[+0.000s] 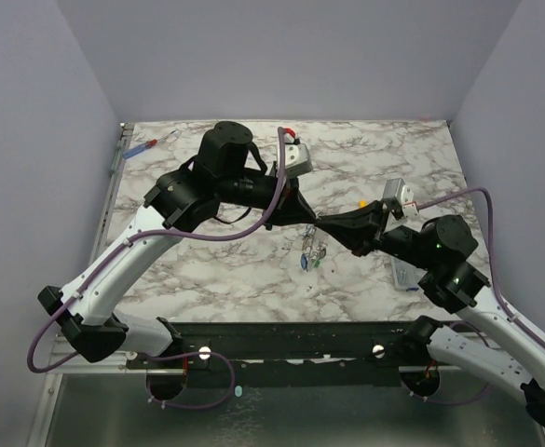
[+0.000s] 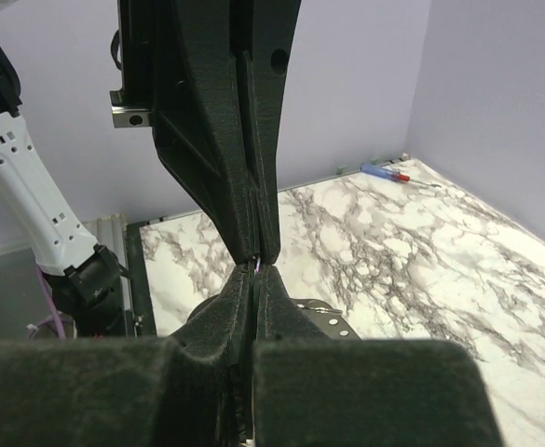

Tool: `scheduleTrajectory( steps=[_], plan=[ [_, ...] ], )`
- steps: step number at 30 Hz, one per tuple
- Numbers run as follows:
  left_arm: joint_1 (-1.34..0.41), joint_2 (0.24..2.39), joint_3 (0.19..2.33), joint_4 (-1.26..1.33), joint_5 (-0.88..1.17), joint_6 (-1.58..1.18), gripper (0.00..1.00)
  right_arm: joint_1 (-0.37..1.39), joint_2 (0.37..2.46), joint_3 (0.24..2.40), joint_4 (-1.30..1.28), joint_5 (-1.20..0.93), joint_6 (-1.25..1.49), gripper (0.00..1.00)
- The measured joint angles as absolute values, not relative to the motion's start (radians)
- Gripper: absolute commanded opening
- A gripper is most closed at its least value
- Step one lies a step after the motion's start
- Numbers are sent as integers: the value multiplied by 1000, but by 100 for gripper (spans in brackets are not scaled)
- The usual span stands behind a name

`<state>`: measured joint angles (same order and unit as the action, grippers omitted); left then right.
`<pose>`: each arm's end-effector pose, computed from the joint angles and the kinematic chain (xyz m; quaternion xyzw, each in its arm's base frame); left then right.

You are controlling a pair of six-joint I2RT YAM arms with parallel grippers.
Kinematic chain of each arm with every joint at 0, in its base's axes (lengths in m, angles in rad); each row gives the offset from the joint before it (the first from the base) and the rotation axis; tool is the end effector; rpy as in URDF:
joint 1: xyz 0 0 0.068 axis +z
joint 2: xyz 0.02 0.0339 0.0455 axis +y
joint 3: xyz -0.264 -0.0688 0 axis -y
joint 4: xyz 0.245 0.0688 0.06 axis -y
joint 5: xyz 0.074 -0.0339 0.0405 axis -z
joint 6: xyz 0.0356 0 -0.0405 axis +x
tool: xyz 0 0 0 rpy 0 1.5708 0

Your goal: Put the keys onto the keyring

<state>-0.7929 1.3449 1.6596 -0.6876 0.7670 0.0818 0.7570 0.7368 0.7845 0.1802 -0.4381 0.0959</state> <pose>0.1705 -0.2083 0.4674 0.5155 0.6045 -0.4717 0.3825 0.1131 0.1276 0.3865 -0.3580 0.5192 0.4392 0.6398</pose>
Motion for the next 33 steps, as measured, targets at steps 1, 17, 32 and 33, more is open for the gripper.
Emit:
scheduleTrajectory(
  steps=[1, 17, 32, 33],
  plan=[
    [-793, 1346, 1661, -696, 763, 90, 0, 757, 739, 785, 177, -439, 95, 1],
    [-797, 1433, 1864, -973, 672, 228, 0, 757, 818, 830, 159, -461, 85, 1],
    [-827, 1330, 1713, -819, 636, 205, 56, 762, 712, 680, 347, -512, 136, 1],
    [-828, 1311, 1697, -787, 637, 196, 57, 764, 706, 673, 347, -519, 139, 1]
  ],
)
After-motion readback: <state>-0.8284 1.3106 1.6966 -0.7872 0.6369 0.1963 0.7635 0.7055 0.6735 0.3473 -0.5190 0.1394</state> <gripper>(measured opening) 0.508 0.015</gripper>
